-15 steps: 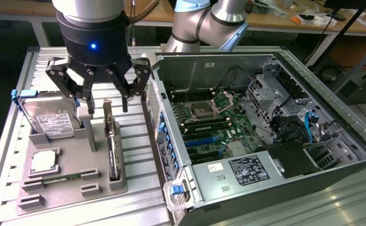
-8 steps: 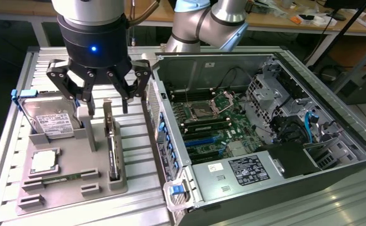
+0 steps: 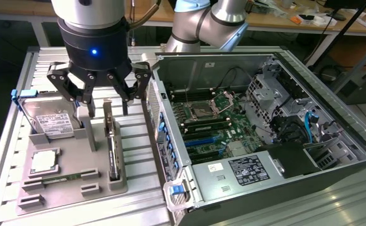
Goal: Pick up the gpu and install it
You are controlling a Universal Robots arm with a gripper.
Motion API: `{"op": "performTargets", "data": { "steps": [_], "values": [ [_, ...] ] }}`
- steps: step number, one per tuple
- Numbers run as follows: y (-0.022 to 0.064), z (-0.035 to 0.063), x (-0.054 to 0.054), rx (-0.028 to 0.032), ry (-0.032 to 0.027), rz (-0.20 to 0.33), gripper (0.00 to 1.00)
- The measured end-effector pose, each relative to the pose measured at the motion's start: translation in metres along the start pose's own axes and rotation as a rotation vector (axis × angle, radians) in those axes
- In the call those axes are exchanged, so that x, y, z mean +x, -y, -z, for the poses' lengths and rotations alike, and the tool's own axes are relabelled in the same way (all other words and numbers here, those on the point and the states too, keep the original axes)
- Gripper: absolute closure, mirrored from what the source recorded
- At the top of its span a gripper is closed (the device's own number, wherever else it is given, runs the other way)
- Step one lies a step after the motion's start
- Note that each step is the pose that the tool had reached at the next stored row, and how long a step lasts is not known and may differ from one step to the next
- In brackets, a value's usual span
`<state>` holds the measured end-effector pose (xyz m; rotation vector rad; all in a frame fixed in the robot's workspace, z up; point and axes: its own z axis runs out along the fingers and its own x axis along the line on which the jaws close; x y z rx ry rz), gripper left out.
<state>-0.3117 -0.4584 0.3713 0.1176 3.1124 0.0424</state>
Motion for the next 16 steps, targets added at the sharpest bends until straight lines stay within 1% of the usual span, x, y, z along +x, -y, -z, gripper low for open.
{"op": "performTargets", "data": {
  "steps": [16],
  "values": [
    [0.0029,-0.0055,-0.0001,0.0000,0.0000,0.000,0.40]
  ]
}}
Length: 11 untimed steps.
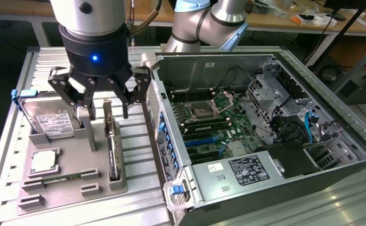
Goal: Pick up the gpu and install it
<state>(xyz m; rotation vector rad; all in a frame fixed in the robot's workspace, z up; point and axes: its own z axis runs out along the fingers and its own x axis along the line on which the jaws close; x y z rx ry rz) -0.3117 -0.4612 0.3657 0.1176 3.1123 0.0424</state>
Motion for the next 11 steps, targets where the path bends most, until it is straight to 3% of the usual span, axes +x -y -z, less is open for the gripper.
{"op": "performTargets", "data": {
  "steps": [11],
  "values": [
    [0.0015,-0.0041,0.0000,0.0000,0.0000,0.000,0.40]
  ]
}}
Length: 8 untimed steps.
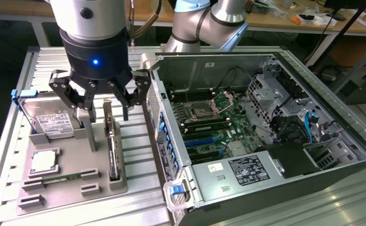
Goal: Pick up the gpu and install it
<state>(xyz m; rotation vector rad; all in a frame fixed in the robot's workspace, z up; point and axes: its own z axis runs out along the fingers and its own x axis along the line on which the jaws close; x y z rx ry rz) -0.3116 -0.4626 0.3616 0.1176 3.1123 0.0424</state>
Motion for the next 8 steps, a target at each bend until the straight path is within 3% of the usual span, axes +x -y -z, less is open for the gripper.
{"op": "performTargets", "data": {
  "steps": [8],
  "values": [
    [0.0006,-0.0025,0.0000,0.0000,0.0000,0.000,0.40]
  ]
}}
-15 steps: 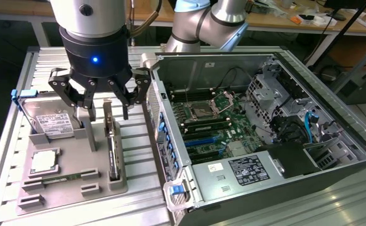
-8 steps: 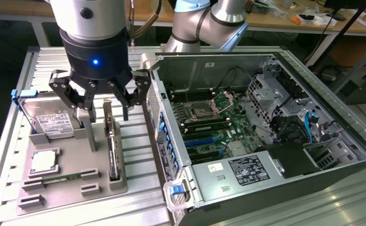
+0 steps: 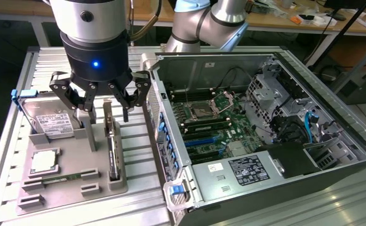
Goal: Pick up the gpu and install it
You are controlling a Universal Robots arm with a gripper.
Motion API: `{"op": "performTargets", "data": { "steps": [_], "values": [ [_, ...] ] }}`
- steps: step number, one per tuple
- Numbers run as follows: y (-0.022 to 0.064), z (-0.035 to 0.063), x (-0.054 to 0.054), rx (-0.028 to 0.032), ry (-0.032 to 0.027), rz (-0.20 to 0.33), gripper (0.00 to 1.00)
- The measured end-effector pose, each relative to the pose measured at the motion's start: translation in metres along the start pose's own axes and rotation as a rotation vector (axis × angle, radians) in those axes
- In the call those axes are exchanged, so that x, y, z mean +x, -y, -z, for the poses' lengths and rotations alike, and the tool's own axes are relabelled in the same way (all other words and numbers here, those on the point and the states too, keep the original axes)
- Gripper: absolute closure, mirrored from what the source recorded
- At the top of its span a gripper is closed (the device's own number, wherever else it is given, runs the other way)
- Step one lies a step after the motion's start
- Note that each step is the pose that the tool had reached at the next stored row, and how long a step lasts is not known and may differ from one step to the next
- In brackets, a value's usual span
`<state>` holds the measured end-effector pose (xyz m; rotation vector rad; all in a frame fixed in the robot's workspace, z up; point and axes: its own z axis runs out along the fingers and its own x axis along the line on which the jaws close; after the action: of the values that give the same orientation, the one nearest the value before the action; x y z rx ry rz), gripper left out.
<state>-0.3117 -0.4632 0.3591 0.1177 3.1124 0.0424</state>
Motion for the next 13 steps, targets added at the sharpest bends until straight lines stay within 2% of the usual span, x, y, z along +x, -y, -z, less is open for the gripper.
{"op": "performTargets", "data": {
  "steps": [13],
  "values": [
    [0.0001,-0.0034,0.0001,-0.0001,0.0001,0.000,0.40]
  ]
}}
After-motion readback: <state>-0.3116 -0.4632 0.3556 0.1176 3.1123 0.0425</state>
